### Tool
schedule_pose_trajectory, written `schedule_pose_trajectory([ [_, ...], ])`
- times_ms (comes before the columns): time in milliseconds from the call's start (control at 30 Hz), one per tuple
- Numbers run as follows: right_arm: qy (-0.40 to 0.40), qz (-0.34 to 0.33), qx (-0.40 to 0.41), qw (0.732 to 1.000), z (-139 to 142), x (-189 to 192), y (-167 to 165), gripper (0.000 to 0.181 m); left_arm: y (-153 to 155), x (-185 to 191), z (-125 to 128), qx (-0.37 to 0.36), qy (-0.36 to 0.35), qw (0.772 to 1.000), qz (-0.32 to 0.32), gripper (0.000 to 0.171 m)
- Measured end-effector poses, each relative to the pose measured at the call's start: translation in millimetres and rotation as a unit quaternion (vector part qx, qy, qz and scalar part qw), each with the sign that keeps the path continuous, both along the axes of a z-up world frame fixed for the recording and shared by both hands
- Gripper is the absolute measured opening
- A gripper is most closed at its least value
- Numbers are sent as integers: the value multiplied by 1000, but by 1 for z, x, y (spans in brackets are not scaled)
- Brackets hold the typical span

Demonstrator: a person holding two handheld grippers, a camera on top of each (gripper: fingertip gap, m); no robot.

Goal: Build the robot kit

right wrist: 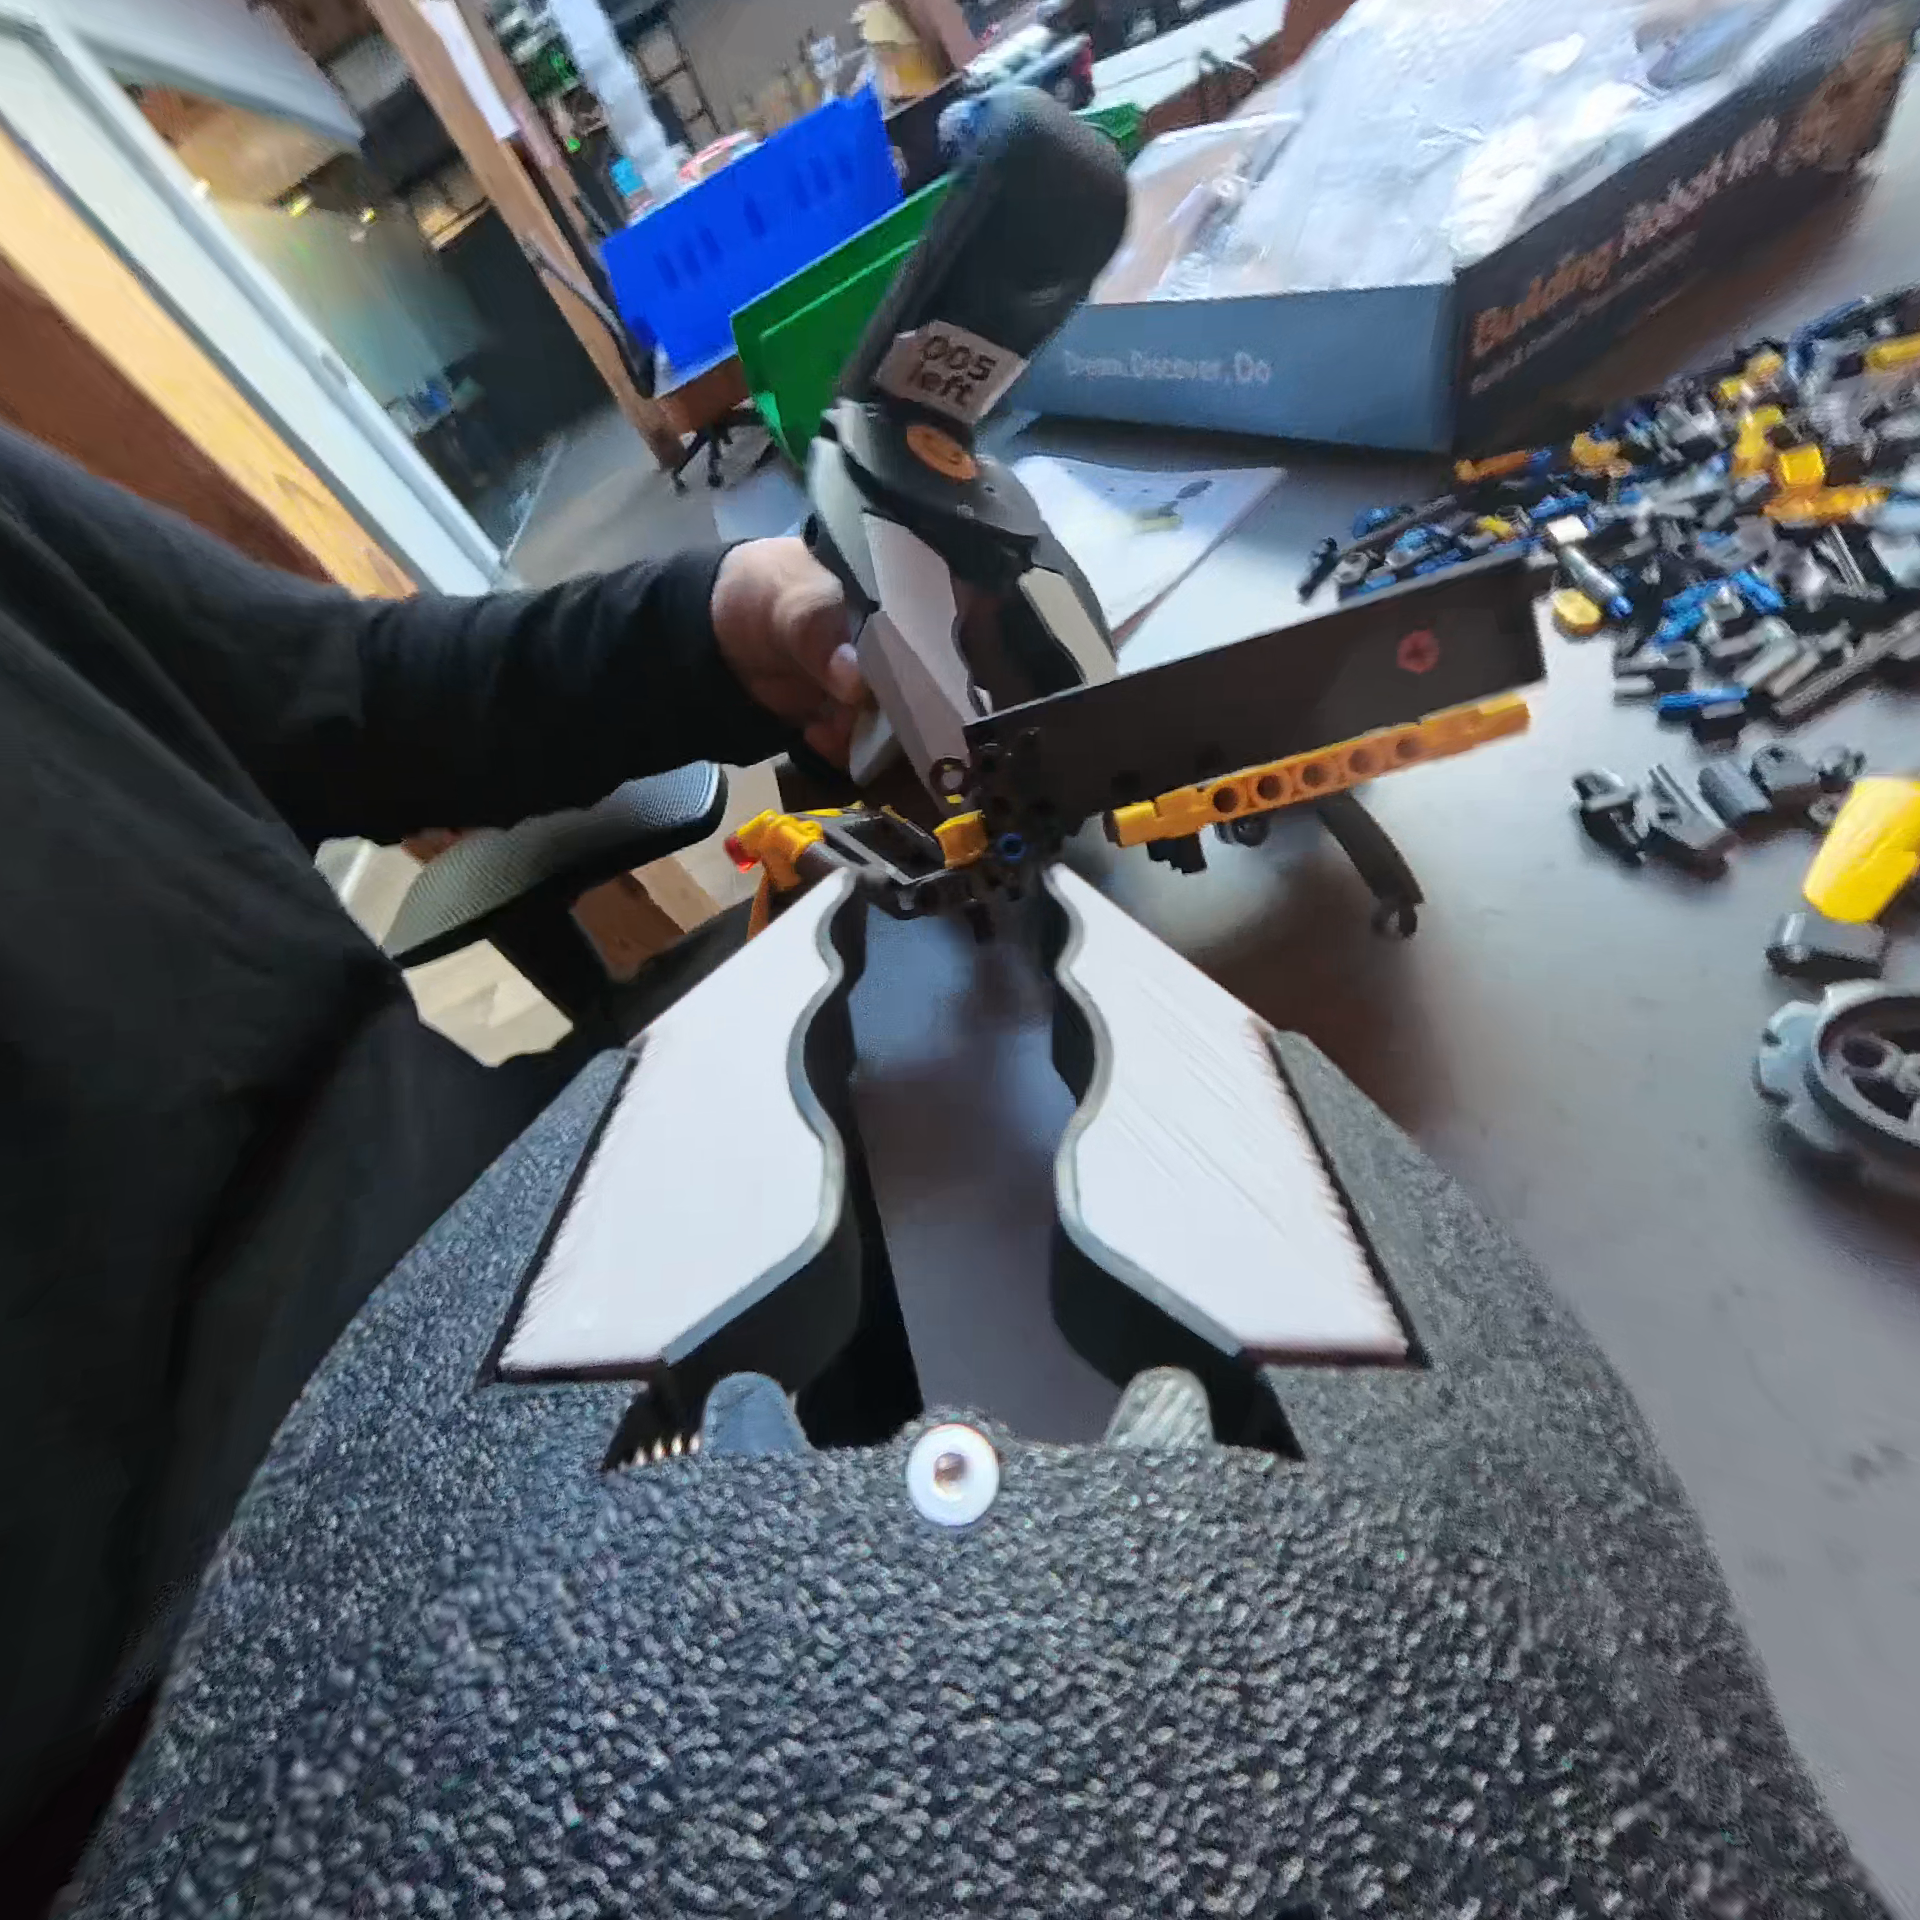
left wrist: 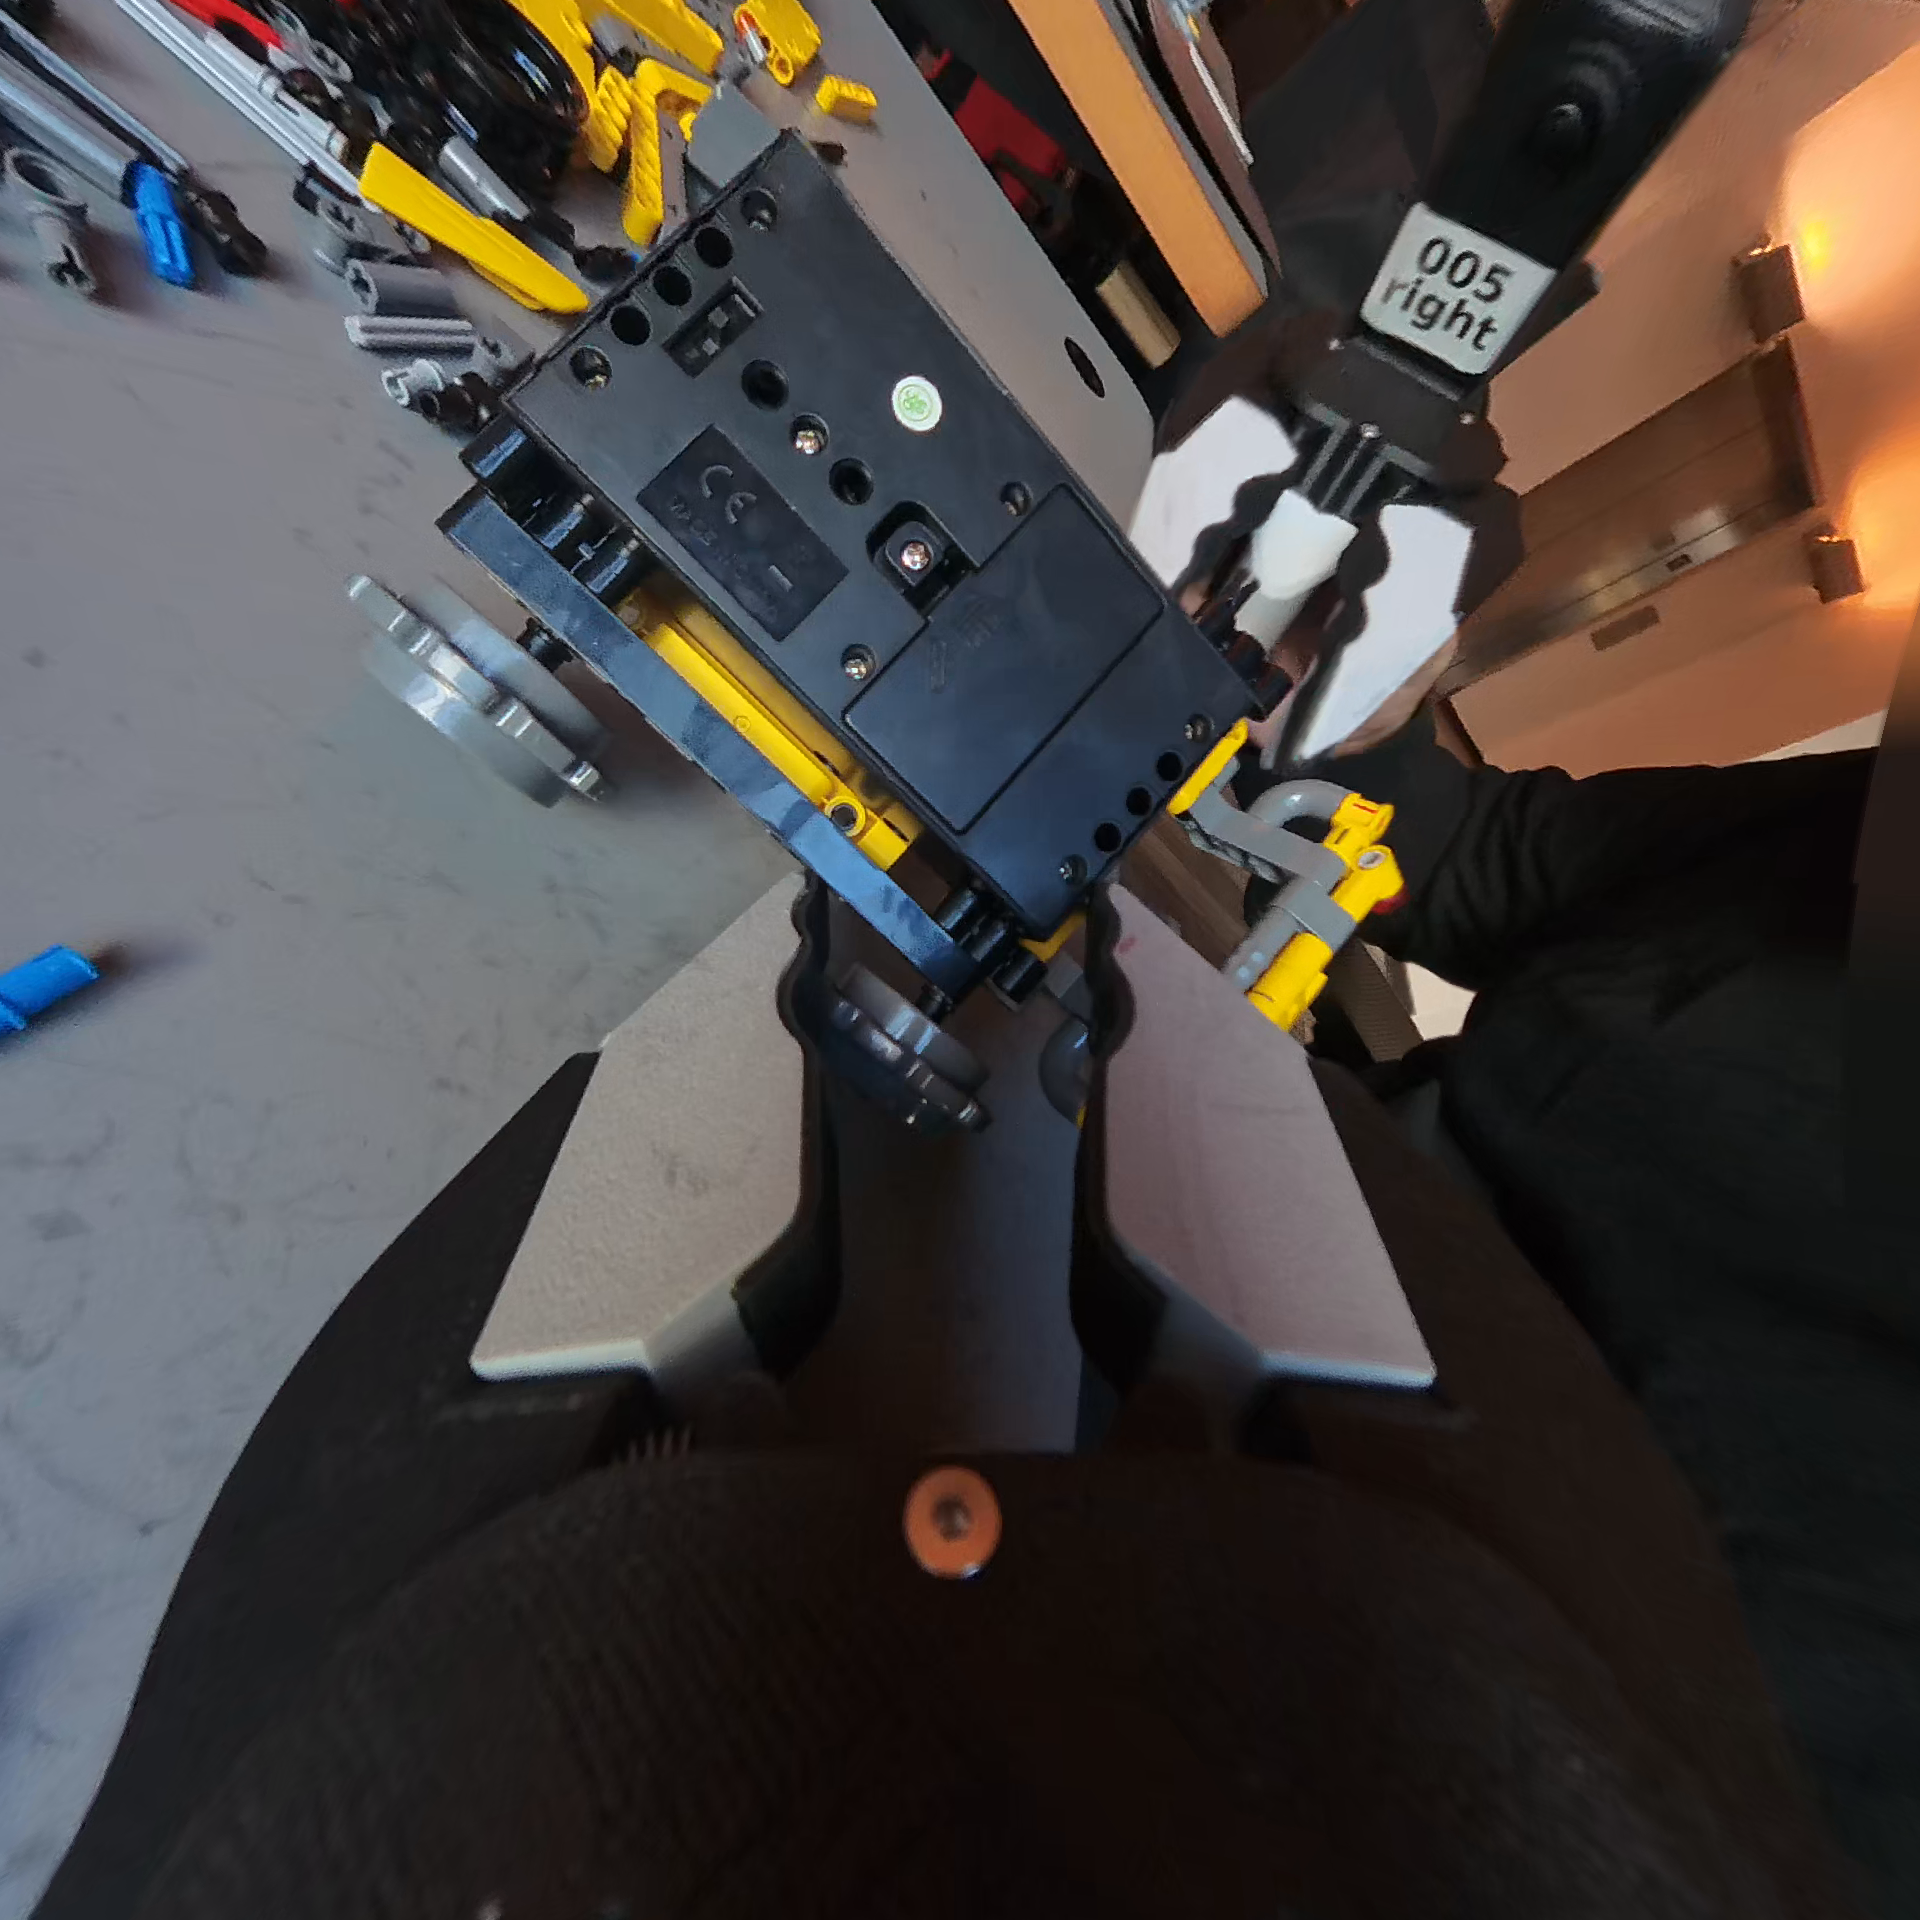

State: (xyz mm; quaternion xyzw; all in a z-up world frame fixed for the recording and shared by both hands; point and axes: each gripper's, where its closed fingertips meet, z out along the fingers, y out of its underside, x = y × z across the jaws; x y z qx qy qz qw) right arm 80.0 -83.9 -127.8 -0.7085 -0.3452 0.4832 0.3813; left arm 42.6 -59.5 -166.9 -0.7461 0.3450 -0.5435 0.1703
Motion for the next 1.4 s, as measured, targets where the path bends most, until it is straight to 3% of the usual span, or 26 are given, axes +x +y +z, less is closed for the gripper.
schedule_pose_trajectory([
  [67,8,-13,-38,999,-4,0,1,39,-1,1,2,2,-6,1000,2,47],
  [233,68,-17,-72,995,7,-3,-1,33,0,1,12,18,-36,999,26,47],
  [333,83,-11,-73,994,17,-4,-5,25,0,1,25,60,-69,995,48,46],
  [533,141,-10,-98,985,42,8,-1,34,-5,4,42,174,-81,978,83,46],
  [633,108,20,-101,989,36,-1,-10,41,-3,7,29,130,-51,986,93,46],
  [767,50,9,-97,994,15,4,-2,36,-6,8,32,116,-69,987,91,46],
  [833,57,27,-122,991,12,6,-2,41,-7,10,30,117,-62,987,88,46],
  [1000,81,86,-134,984,16,-5,-11,34,-5,11,30,125,-59,986,90,45],
  [1067,76,78,-124,986,13,-6,-9,22,-4,11,29,121,-54,987,94,45],
  [1400,58,54,-53,995,10,-7,-5,21,-4,13,23,80,-52,992,78,45],
])
